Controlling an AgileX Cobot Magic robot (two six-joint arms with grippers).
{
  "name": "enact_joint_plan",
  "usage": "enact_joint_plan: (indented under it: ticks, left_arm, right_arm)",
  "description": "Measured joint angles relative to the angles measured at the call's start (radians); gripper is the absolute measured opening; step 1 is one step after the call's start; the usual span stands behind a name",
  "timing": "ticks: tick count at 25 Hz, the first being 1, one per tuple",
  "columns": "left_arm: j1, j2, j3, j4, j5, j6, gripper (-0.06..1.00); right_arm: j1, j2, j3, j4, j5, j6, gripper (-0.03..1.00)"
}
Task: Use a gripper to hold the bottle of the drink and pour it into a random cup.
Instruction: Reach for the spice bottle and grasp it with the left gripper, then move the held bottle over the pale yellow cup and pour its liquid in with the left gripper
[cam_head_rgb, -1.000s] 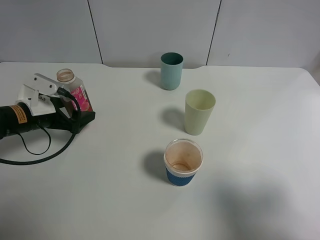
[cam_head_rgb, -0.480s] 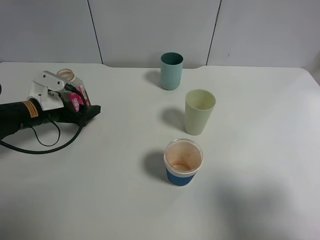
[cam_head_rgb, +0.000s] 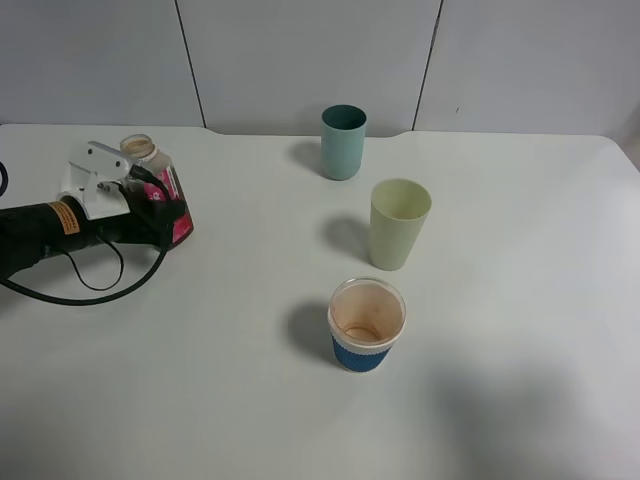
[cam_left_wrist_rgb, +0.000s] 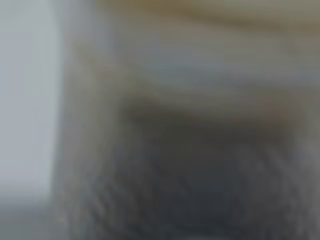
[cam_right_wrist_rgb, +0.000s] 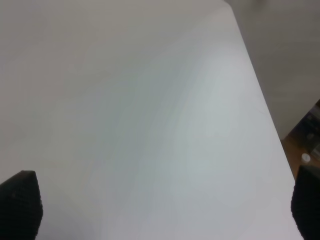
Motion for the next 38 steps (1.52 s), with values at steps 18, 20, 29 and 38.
enact_joint_plan:
  ticks: [18,20,29,38]
  left_arm:
    - [-0.001,-0.093,0.042,-0.027,0.103,-0.034,0.33]
    - [-0.008,-0.139,0.058,-0.054,0.130,-0.030,0.33]
    - [-0.137,-0.376,0.088,-0.371,0.339,0.111,0.33]
    - [-0.293,-0.550,0.083,-0.857,0.501,0.348,0.33]
  right_arm:
    - [0.000,0.000,0.000,0.000,0.000,0.000,0.99]
    - [0.000,0.000,0.000,0.000,0.000,0.000,0.99]
    - [0.000,0.000,0.000,0.000,0.000,0.000,0.99]
    - [0.000,0.000,0.000,0.000,0.000,0.000,0.99]
